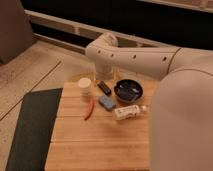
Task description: Drag the ceramic bowl in a circle
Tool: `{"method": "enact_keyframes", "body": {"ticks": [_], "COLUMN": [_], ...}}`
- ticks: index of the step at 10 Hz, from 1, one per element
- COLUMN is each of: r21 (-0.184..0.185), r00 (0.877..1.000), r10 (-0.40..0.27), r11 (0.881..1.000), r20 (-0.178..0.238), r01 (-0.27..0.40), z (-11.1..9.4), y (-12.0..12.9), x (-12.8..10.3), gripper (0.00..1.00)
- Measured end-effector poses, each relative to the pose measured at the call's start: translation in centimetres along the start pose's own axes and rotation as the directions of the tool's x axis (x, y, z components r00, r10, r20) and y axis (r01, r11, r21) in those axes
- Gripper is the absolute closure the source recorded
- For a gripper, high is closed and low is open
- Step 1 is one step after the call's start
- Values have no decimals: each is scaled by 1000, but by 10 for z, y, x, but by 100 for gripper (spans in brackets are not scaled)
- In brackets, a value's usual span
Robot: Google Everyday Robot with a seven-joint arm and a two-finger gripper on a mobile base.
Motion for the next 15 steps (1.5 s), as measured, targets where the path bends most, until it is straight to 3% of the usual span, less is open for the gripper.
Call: {"method": "enact_keyframes", "body": {"ticks": [3, 6, 8, 9, 10, 12, 14, 15], "r21": [8, 67, 46, 14, -2, 9, 34, 31], "r00": [1000, 993, 968, 943, 907, 828, 791, 790], "r10": [7, 118, 248, 330, 420, 560, 611, 612], "r11": [1000, 991, 967, 944, 907, 828, 791, 790], "r20": [-6, 0, 27, 34, 29, 22, 14, 11], "r01": [-7, -117, -249, -330, -420, -560, -611, -612], "z": [4, 48, 79, 88, 97, 110, 117, 117], "y": [-4, -51, -96, -118, -140, -191, -218, -216], "x": [1, -20, -45, -55, -57, -53, -45, -45], "gripper": [35, 35, 35, 35, 35, 35, 35, 35]}}
